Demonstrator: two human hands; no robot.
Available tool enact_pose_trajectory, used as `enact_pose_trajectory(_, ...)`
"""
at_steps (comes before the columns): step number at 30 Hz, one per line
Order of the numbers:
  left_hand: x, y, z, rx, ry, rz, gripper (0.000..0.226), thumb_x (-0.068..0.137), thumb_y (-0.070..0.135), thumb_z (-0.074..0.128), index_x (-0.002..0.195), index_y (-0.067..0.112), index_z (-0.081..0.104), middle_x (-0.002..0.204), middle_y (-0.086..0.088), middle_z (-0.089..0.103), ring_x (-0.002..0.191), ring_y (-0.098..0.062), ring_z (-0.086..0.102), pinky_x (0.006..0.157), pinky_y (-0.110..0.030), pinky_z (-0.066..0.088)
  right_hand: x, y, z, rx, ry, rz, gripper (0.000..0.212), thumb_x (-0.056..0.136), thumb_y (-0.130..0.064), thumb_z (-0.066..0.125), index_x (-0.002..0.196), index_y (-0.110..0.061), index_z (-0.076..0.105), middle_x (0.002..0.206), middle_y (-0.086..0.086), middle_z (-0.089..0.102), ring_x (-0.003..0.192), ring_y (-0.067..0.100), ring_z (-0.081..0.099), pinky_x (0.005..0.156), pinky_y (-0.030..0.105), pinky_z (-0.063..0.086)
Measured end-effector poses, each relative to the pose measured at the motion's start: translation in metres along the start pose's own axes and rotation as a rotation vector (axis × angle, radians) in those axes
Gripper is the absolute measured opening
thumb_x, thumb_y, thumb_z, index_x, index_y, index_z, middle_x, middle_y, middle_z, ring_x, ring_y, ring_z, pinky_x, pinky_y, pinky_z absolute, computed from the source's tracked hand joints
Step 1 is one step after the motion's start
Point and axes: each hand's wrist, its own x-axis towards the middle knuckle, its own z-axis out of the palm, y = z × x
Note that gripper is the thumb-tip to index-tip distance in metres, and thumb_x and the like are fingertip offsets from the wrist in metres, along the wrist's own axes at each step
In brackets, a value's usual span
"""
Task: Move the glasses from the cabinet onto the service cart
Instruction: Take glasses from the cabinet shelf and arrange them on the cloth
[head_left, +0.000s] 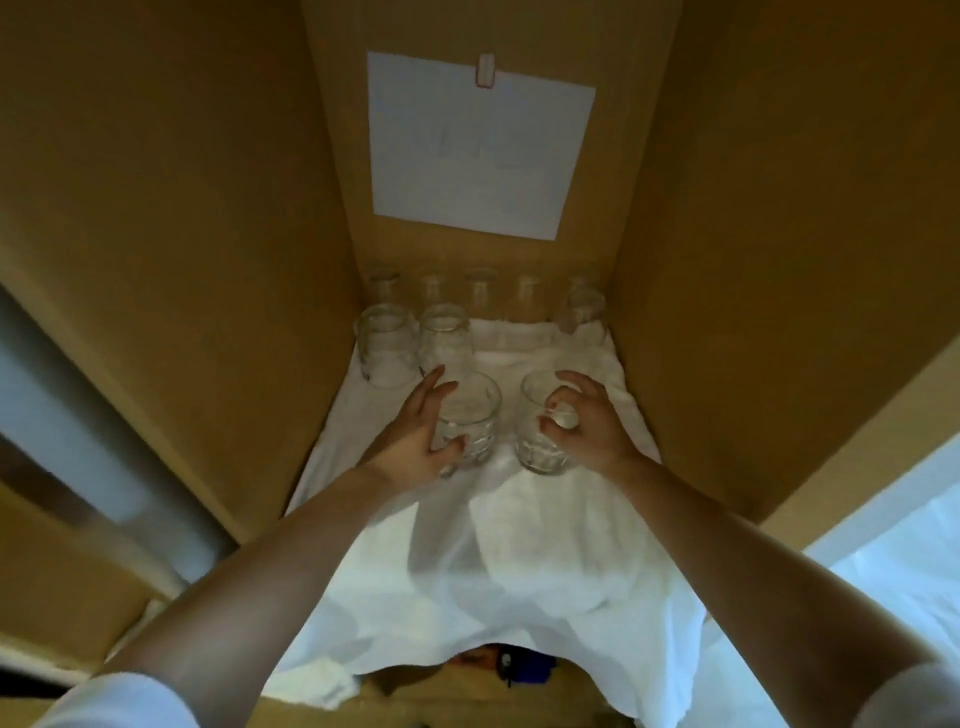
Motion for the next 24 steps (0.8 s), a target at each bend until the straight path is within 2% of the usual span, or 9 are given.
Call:
enact_pose_trajectory(3, 0.017, -0.002, -0.02, 0.02, -0.024, -0.03, 0.07, 0.091, 0.042, 0.057, 0.148, 0.025, 0.02, 0.158, 0.011, 0.0, 0.144, -0.011, 0.015, 0.109, -0.02, 0.022, 0.002, -0.004, -0.006, 0.016, -0.082, 0.028, 0.012, 0.077, -0.02, 0.076, 0.082, -0.015, 0.066, 0.139, 0.002, 0.044, 0.135, 0.019, 0.033, 0.102, 0.006, 0.017)
enact_pose_trajectory(5, 0.03, 0.002, -0.028, -0.009, -0.025, -0.052, 0.075, 0.087, 0.046, 0.06, 0.148, 0.025, 0.02, 0.158, 0.008, 0.002, 0.144, -0.017, 0.013, 0.115, -0.03, 0.022, 0.001, -0.007, -0.008, -0.04, -0.088, 0.016, 0.015, 0.077, -0.029, 0.076, 0.084, -0.018, 0.068, 0.139, 0.0, 0.045, 0.135, 0.021, 0.033, 0.107, 0.016, 0.023)
enact_pose_trajectory(8, 0.053, 0.014, -0.028, 0.054, -0.237, -0.175, 0.097, 0.076, 0.068, 0.059, 0.15, 0.027, 0.012, 0.16, 0.002, -0.004, 0.146, -0.024, 0.004, 0.118, -0.043, 0.018, 0.001, -0.017, -0.008, -0.155, -0.002, -0.019, 0.05, 0.07, -0.058, 0.067, 0.103, -0.022, 0.066, 0.142, 0.001, 0.044, 0.132, 0.025, 0.036, 0.107, 0.029, 0.032)
enact_pose_trajectory(9, 0.06, 0.019, -0.024, 0.146, -0.328, -0.193, 0.104, 0.071, 0.077, 0.056, 0.151, 0.029, 0.009, 0.16, 0.0, -0.004, 0.147, -0.026, 0.002, 0.118, -0.045, 0.017, 0.003, -0.022, -0.007, -0.166, -0.007, -0.011, 0.06, 0.069, -0.062, 0.065, 0.115, -0.024, 0.061, 0.145, 0.002, 0.04, 0.133, 0.025, 0.034, 0.107, 0.03, 0.032)
enact_pose_trajectory(11, 0.07, 0.028, -0.013, 0.342, -0.428, -0.16, 0.109, 0.067, 0.082, 0.053, 0.151, 0.033, 0.004, 0.16, -0.004, -0.003, 0.146, -0.031, 0.002, 0.117, -0.047, 0.017, 0.008, -0.031, -0.005, -0.137, -0.08, 0.064, 0.073, 0.072, -0.056, 0.07, 0.134, -0.029, 0.045, 0.153, 0.0, 0.025, 0.137, 0.025, 0.028, 0.108, 0.031, 0.031)
enact_pose_trajectory(13, 0.075, 0.029, -0.008, 0.394, -0.44, -0.12, 0.105, 0.072, 0.071, 0.06, 0.151, 0.032, 0.002, 0.159, -0.005, 0.001, 0.146, -0.031, 0.004, 0.117, -0.047, 0.018, 0.013, -0.034, -0.003, -0.117, -0.123, 0.133, 0.083, 0.073, -0.053, 0.072, 0.143, -0.033, 0.032, 0.155, -0.001, 0.019, 0.139, 0.023, 0.027, 0.109, 0.033, 0.032)
enact_pose_trajectory(18, 0.076, 0.014, -0.023, 0.179, -0.491, -0.071, 0.096, 0.076, 0.034, 0.075, 0.15, 0.033, 0.015, 0.158, 0.0, 0.009, 0.144, -0.02, 0.004, 0.116, -0.041, 0.021, 0.014, -0.026, -0.013, -0.022, -0.228, 0.156, 0.089, 0.074, -0.047, 0.075, 0.146, -0.031, 0.027, 0.147, 0.003, 0.038, 0.135, 0.019, 0.036, 0.108, 0.033, 0.036)
enact_pose_trajectory(21, 0.078, 0.012, -0.029, 0.17, -0.56, -0.045, 0.099, 0.074, 0.034, 0.078, 0.149, 0.038, 0.015, 0.158, 0.005, 0.006, 0.144, -0.019, 0.005, 0.117, -0.04, 0.021, 0.013, -0.027, -0.016, -0.041, -0.264, 0.118, 0.087, 0.074, -0.047, 0.074, 0.147, -0.029, 0.028, 0.148, 0.0, 0.037, 0.137, 0.018, 0.033, 0.11, 0.03, 0.032)
enact_pose_trajectory(24, 0.074, 0.008, -0.03, 0.103, -0.513, -0.028, 0.11, 0.07, 0.041, 0.082, 0.15, 0.039, 0.005, 0.159, 0.007, -0.003, 0.146, -0.018, 0.001, 0.118, -0.04, 0.019, 0.002, -0.024, -0.009, -0.025, -0.091, 0.071, 0.089, 0.074, -0.053, 0.072, 0.147, -0.027, 0.027, 0.149, -0.003, 0.034, 0.139, 0.016, 0.029, 0.112, 0.029, 0.03)
